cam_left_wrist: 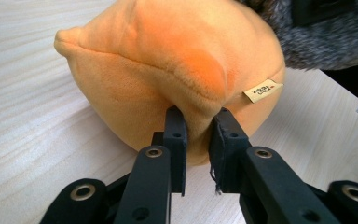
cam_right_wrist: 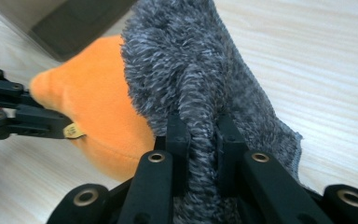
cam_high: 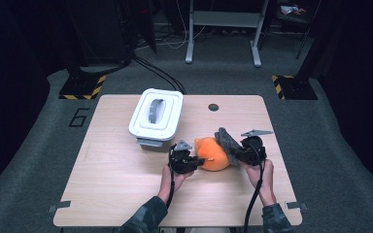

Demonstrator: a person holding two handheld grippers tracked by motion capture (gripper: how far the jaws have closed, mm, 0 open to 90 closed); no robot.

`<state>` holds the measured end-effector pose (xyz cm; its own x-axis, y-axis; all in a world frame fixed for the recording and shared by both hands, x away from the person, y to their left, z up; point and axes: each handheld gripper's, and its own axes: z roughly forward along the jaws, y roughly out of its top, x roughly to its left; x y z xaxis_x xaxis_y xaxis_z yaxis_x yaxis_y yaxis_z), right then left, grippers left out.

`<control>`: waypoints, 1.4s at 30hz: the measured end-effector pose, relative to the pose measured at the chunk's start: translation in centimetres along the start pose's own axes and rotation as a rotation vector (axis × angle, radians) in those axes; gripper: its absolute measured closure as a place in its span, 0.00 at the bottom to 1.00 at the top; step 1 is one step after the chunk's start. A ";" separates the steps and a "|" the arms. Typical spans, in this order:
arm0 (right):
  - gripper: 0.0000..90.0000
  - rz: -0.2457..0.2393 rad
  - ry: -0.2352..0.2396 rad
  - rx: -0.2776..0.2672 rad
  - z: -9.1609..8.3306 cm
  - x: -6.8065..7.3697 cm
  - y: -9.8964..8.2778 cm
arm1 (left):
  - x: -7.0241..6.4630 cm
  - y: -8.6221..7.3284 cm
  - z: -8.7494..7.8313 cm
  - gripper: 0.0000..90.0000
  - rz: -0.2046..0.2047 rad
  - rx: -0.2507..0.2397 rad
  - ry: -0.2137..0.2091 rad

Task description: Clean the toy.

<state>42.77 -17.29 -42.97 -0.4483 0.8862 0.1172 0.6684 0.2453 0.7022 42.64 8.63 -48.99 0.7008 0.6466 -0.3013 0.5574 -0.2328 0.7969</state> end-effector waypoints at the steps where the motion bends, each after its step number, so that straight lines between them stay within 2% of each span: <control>1: 0.88 0.007 0.002 0.002 0.2 -0.1 0.0 | 0.0 -0.1 0.0 0.83 0.002 -0.009 -0.002; 6: 0.88 0.023 -0.009 0.010 0.3 -0.3 0.0 | -0.3 -0.3 -0.3 0.63 0.031 -0.023 0.023; 8: 0.88 0.013 -0.010 0.008 0.4 -0.5 0.1 | -0.5 -0.5 -0.4 0.59 0.066 -0.019 0.041; 14: 0.88 0.021 -0.014 0.011 0.4 -0.6 0.1 | -1.0 -0.8 0.1 0.47 0.105 -0.002 0.061; 16: 0.88 0.030 -0.015 0.015 0.4 -0.5 0.1 | -1.2 -0.8 0.6 0.45 0.121 0.006 0.088; 18: 0.88 0.030 -0.014 0.014 0.4 -0.4 0.0 | -1.3 -0.9 1.1 0.49 0.129 0.006 0.111; 21: 0.88 0.036 -0.017 0.010 0.5 -0.3 -0.1 | -1.5 -0.8 1.3 0.66 0.138 -0.005 0.130; 22: 0.88 0.017 -0.017 0.004 0.5 -0.4 -0.1 | -1.5 -0.7 1.3 0.72 0.135 -0.012 0.135; 24: 0.88 0.021 -0.020 0.000 0.2 -0.5 -0.1 | -1.4 -0.5 1.2 0.81 0.129 -0.008 0.124; 26: 0.88 0.020 -0.028 -0.014 -0.3 -0.5 -0.1 | -1.5 -0.3 1.0 0.86 0.110 -0.005 0.112; 27: 0.88 0.026 -0.025 -0.020 -0.6 -0.4 -0.1 | -1.5 -0.1 0.8 0.88 0.107 -0.004 0.107; 32: 0.88 0.010 0.001 -0.057 -2.1 0.6 0.2 | -1.5 0.8 0.2 0.89 0.000 0.008 0.044; 38: 0.88 -0.048 0.066 -0.073 -3.4 3.2 1.1 | -2.1 1.6 -0.3 0.89 -0.020 0.012 0.016; 40: 0.88 -0.067 0.078 -0.058 -3.0 4.1 1.2 | -2.2 1.6 -0.2 0.89 -0.016 0.009 0.009; 42: 0.88 -0.091 0.076 -0.026 -1.9 4.6 1.2 | -2.3 1.5 -0.1 0.89 -0.018 0.011 0.012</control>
<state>40.38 -13.71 -40.29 -0.5504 0.8284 0.1042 0.6076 0.3118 0.7305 41.84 6.88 -47.05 0.6849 0.6596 -0.3095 0.5749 -0.2283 0.7857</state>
